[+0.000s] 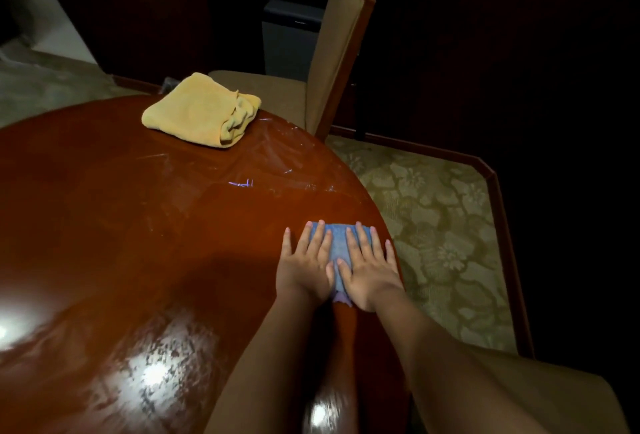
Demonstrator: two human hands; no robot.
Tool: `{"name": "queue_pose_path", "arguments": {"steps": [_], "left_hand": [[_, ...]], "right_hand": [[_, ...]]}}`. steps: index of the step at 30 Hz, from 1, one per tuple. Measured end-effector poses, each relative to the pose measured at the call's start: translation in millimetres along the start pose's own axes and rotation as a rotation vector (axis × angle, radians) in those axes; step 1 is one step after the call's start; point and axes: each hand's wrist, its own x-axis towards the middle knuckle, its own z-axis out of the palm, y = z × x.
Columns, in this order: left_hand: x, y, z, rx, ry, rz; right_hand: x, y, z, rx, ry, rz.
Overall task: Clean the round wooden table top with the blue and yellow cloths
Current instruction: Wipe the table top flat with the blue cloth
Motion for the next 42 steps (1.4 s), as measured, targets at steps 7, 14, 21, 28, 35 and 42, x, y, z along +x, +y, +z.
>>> {"name": "queue_pose_path", "arguments": {"steps": [7,14,21,28,35,42], "left_hand": [[35.2,-9.0,-9.6,-0.040,0.031,-0.056],[96.9,-30.5,-23.7,-0.139,0.082,-0.176],[155.9,-53.4,-39.6,-0.148,0.074,-0.320],[170.1,-58.0,-43.1,-0.100,0.069,-0.381],[135.2,-40.6,-37.0,-0.058,0.072,-0.366],[47.7,-9.1,-15.2,-0.050,0.057,-0.340]], "right_hand": [[44.2,3.3,-18.6,-0.023,0.008,-0.042],[121.0,3.3,-52.1,-0.039,0.042,-0.157],[198.0,-3.2,-80.6,-0.071,0.107,-0.281],[218.4,-5.3,-89.6,-0.139,0.128,-0.329],[185.2,2.2,-70.1,-0.134,0.168,-0.370],[92.7,3.8,-36.1,-0.114,0.128,-0.381]]}}
